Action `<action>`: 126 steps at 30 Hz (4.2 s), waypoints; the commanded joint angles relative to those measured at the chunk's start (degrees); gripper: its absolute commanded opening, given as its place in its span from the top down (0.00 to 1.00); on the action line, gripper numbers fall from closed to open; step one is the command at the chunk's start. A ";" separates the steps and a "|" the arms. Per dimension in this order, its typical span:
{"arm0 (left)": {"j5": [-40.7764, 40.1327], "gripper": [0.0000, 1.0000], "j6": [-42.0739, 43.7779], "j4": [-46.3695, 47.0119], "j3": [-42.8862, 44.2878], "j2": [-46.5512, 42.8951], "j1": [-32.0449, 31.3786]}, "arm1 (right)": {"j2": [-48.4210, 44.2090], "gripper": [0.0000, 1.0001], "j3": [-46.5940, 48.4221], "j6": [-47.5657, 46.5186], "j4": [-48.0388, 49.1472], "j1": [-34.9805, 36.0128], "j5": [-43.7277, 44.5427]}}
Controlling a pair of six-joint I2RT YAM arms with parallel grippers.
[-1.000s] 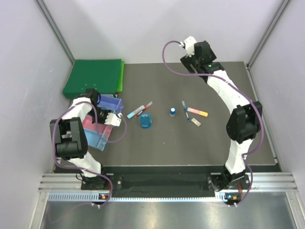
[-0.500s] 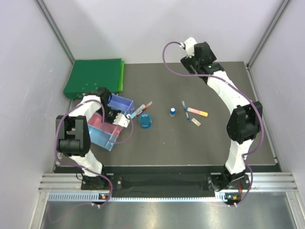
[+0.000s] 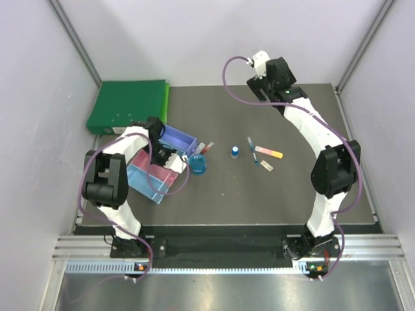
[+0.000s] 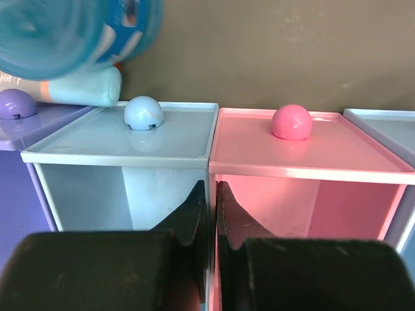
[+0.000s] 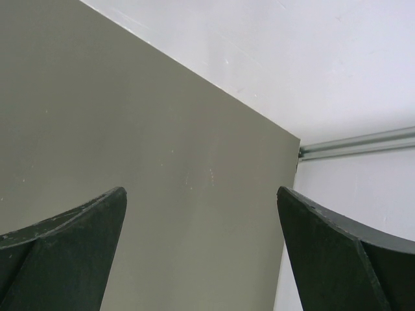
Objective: Sort the stationery into containers
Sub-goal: Move the storage box to the center of the board.
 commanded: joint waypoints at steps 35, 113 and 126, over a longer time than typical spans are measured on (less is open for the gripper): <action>14.69 0.25 39.80 12.03 11.28 13.71 -8.65 | -6.81 0.00 -4.44 4.65 -0.11 0.45 -2.13; -28.91 0.24 -34.30 44.37 -14.30 -25.67 -0.13 | 27.83 0.81 17.80 4.65 -7.23 13.54 -28.59; -28.03 0.23 -33.42 45.25 -13.95 -24.88 0.40 | 26.16 0.92 15.86 8.52 -5.21 10.20 -17.25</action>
